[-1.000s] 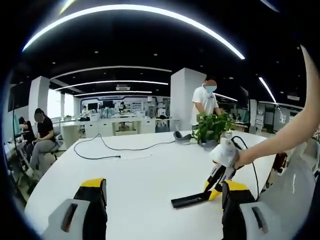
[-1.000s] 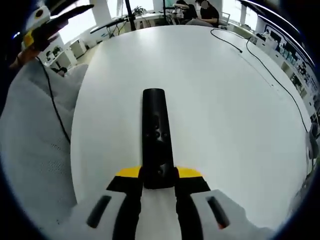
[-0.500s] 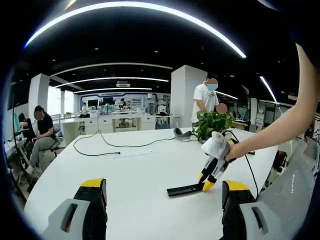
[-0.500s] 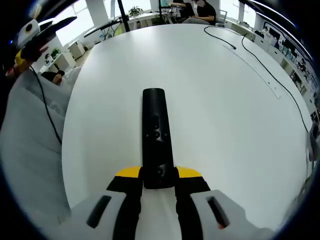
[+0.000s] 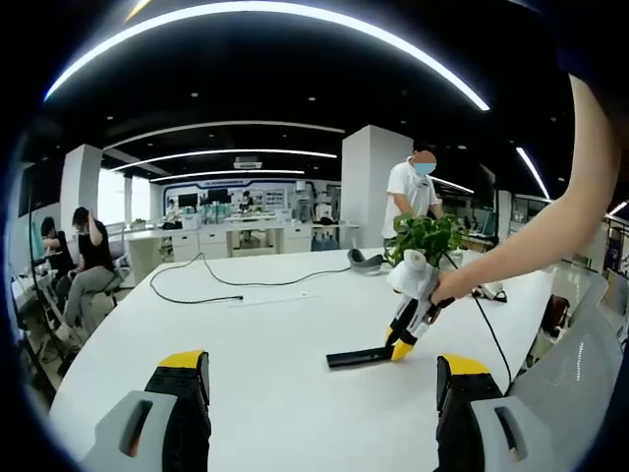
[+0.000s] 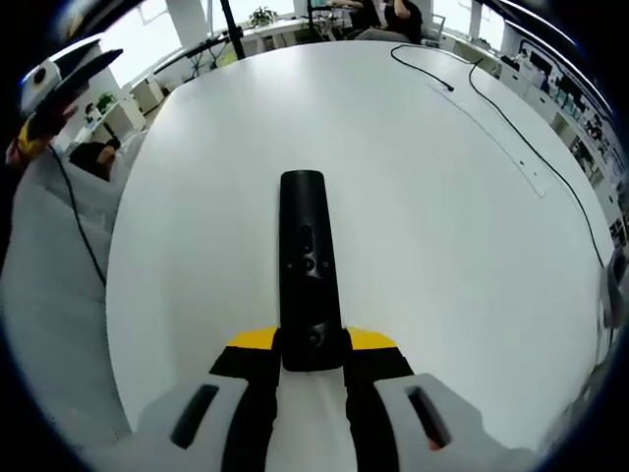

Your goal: Press the specified remote control buttons in sequence, fully releasing each button before pressing the next.

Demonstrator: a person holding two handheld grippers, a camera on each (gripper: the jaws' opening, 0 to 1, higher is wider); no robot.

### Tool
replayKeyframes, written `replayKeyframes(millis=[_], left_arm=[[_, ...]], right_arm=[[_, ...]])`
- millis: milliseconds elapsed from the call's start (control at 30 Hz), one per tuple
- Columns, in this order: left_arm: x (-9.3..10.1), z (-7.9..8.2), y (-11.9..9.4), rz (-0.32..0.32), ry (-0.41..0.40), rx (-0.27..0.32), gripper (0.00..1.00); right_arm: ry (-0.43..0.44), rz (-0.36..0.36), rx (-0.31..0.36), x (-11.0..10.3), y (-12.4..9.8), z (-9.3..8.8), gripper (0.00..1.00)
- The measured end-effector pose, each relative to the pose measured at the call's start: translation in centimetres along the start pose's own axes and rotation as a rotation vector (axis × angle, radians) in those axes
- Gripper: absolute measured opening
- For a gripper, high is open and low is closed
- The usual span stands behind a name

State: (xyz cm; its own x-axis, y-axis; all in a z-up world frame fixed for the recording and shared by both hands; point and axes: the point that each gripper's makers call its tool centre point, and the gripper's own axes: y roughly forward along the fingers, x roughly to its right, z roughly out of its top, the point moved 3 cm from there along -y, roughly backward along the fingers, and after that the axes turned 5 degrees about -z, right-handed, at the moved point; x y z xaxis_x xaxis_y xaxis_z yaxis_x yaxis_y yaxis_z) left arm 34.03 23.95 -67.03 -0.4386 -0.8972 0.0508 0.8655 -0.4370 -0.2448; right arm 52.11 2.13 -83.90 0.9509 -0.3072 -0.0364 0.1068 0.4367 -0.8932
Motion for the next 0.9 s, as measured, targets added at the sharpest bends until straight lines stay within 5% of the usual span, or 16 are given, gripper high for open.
replayKeyframes(millis=[433, 900], left_arm=[[-0.2, -0.3, 0.0, 0.003, -0.011, -0.017, 1.00], [0.0, -0.1, 0.1, -0.016, -0.028, -0.001, 1.00]], right_arm=[[0.051, -0.028, 0.033, 2.8, 0.2, 0.7, 0.24], [0.068, -0.040, 0.068, 2.7, 0.1, 1.0, 0.25]])
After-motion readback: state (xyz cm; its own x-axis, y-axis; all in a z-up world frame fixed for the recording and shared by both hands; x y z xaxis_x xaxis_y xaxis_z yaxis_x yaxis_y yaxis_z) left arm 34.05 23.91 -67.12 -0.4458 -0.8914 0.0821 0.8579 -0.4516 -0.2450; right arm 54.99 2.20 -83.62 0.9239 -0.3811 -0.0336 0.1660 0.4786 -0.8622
